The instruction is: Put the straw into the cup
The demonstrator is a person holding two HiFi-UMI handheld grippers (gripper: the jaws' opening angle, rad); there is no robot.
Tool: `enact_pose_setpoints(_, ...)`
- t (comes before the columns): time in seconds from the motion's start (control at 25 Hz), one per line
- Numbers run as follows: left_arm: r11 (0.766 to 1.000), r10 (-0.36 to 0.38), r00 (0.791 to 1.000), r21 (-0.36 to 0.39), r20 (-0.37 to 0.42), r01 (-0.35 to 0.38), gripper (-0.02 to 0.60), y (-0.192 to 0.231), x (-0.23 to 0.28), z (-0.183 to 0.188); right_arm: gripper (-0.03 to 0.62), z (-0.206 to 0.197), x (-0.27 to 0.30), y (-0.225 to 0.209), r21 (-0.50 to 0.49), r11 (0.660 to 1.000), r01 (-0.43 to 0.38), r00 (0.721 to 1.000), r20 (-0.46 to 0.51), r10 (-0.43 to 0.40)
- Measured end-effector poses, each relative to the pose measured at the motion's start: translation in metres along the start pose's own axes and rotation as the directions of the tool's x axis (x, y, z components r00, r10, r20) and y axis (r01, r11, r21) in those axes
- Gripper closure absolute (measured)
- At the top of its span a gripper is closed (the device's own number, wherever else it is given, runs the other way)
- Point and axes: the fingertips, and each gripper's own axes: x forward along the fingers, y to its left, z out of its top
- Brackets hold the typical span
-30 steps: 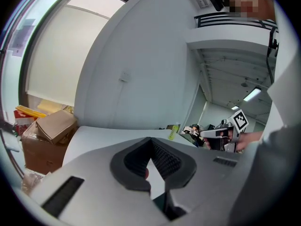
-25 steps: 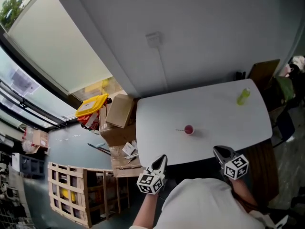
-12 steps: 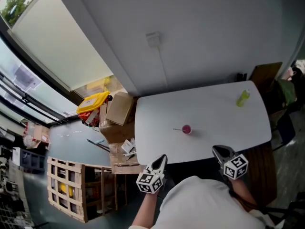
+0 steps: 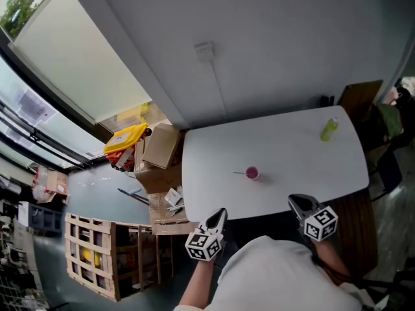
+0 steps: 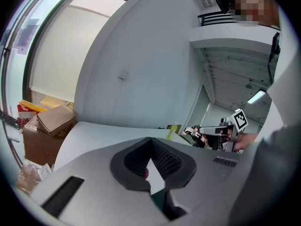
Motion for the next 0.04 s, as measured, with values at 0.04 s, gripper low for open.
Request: enact_pose_setpoints(0.04, 1.0, -0.001, 1.0, 0.001, 0.0, 0.001, 0.58, -0.0002, 0.0, 0.0006, 0.56, 0.0005, -0.0001, 0.0, 0.0, 1.0, 0.001, 1.0, 0.002, -0.001)
